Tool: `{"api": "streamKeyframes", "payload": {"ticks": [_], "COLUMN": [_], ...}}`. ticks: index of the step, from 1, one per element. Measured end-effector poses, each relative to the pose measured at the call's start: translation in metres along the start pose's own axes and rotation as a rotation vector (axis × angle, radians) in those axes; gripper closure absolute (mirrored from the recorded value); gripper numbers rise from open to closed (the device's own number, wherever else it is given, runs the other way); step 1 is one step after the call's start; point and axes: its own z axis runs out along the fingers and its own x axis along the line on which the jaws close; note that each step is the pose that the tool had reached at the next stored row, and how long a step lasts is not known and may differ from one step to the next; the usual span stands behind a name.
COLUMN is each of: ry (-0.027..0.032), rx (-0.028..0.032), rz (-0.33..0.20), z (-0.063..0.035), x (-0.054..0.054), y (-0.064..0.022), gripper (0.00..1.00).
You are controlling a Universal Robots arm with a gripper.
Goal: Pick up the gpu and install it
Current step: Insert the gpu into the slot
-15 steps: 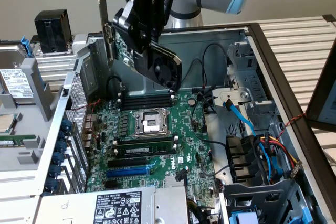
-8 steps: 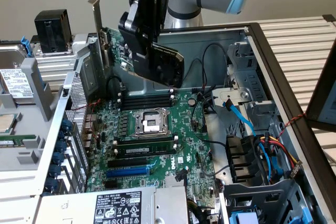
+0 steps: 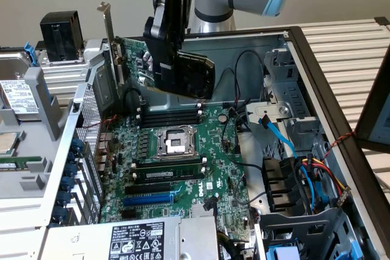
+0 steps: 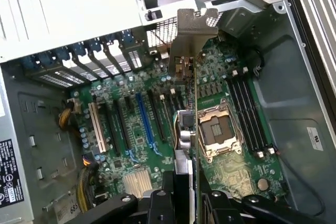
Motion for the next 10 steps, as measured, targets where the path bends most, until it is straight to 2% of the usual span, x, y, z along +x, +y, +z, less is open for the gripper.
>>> {"api": "streamKeyframes", "payload": {"ticks": [7, 10], "ry": [0.0118, 0.0157], "rx": [-0.0004, 0.0038], "rz": [-0.127, -0.18], "z": [0.0005, 0.0005], "x": [0.0, 0.0001], "y": [-0.0001, 0.0], "gripper": [0.73, 0.73]}}
